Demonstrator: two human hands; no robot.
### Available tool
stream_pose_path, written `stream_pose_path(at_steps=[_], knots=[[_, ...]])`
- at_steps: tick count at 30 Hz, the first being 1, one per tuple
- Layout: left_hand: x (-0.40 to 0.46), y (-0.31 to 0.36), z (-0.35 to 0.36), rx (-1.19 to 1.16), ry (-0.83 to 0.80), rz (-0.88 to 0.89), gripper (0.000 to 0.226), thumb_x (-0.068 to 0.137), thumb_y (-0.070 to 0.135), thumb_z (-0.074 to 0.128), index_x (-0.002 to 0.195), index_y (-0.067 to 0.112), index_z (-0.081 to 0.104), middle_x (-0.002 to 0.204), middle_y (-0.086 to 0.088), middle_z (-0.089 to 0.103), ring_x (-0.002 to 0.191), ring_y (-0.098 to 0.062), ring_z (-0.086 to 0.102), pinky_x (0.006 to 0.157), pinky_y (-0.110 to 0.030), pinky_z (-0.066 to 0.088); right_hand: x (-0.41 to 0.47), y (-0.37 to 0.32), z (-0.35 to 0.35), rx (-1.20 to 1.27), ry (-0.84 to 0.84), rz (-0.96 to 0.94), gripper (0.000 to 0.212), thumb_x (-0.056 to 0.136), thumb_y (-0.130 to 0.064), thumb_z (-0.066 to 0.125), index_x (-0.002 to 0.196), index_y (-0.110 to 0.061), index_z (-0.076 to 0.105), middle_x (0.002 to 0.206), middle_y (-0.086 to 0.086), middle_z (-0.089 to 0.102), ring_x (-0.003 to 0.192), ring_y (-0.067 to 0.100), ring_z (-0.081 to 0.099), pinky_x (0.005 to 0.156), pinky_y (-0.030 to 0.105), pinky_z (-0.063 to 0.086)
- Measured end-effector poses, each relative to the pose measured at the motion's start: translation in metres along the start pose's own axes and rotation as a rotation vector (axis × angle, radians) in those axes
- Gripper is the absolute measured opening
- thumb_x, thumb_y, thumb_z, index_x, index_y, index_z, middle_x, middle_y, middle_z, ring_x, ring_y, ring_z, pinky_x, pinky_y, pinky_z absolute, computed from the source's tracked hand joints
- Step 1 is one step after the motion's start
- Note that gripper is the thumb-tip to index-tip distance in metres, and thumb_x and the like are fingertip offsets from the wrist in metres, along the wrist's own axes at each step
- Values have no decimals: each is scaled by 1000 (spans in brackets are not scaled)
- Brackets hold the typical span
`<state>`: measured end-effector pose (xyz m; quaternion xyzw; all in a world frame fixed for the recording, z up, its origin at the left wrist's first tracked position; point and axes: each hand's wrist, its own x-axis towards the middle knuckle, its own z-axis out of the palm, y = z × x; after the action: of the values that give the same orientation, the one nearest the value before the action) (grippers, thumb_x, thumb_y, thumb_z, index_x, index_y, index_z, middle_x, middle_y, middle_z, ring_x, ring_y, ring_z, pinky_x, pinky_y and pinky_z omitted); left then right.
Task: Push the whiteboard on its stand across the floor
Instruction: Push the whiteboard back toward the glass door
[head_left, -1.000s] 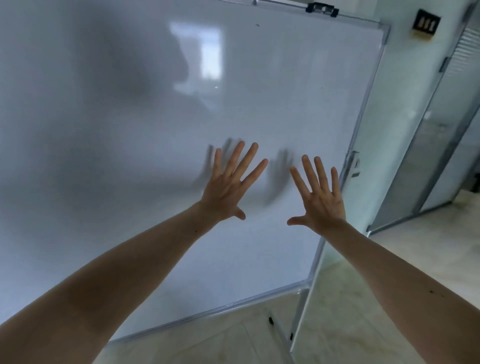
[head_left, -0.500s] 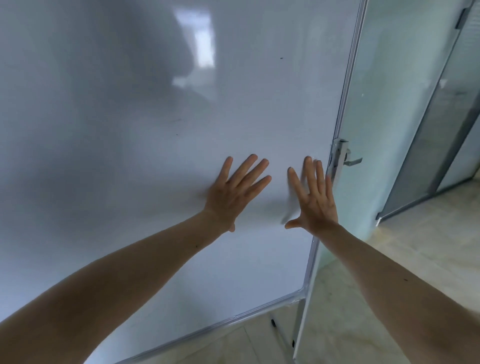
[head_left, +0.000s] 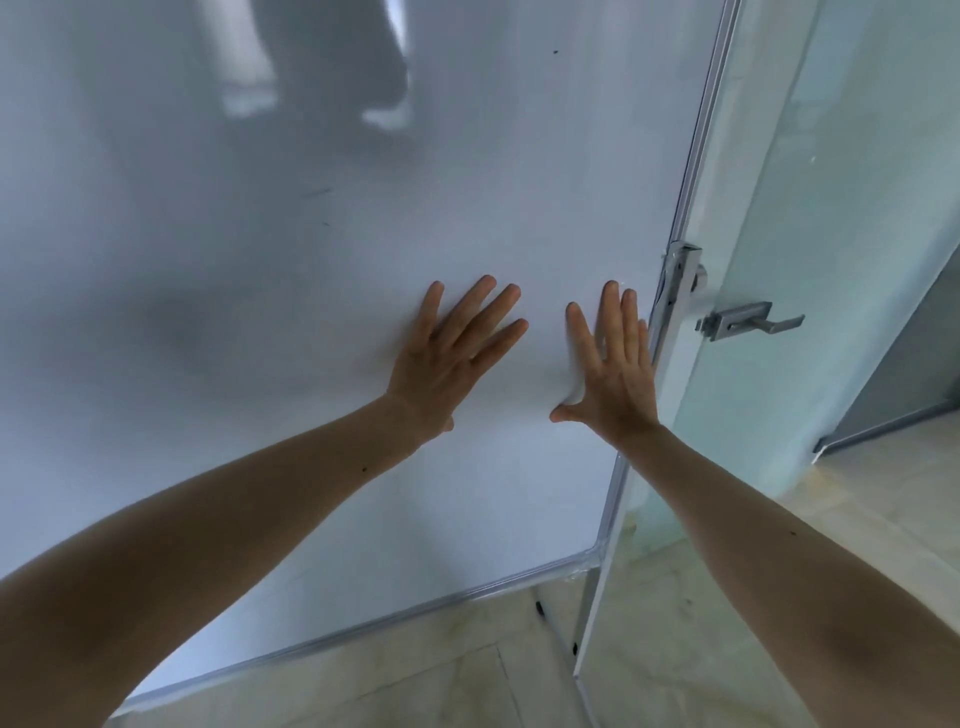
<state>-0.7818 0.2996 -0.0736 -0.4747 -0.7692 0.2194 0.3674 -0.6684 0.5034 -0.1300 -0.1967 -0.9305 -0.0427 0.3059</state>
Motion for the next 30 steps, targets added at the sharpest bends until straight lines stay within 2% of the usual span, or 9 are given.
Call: stream_pose_path(at_steps=[8,12,17,23,30], knots=[[31,-13,32,27,-81,-87,152,56,56,88,155,19,-21,162,-13,-28,148,-39,-22,109,-66,-21,49,9,34,24,23,-76,149,39,-52,95,158,-23,9,164,25,2,150,47,1,117,57,9],[42,-19,44,41,-105,-106,153,54,61,87,156,20,-20,162,-12,-28,148,-39,-24,110,-66,-21,67,10,48,17,43,-96,148,37,-52,95,158,-21,15,163,26,6,149,48,6,117,62,17],[51,-28,59,68,-110,-115,153,54,66,84,156,19,-19,162,-13,-29,147,-39,-24,111,-66,-18,85,7,62,39,47,-106,146,43,-49,95,158,-21,11,164,26,4,150,47,4,116,64,22],[54,-37,72,107,-137,-98,155,51,65,86,157,19,-18,162,-13,-29,149,-39,-18,115,-66,-8,100,7,76,59,63,-123,143,46,-44,96,158,-21,10,164,25,3,150,47,4,115,66,22],[53,-40,74,128,-116,-77,152,51,66,85,157,19,-13,166,-12,-16,152,-38,-9,115,-64,-6,104,11,82,44,102,-143,143,45,-48,95,158,-20,12,163,26,4,149,49,5,115,67,21]])
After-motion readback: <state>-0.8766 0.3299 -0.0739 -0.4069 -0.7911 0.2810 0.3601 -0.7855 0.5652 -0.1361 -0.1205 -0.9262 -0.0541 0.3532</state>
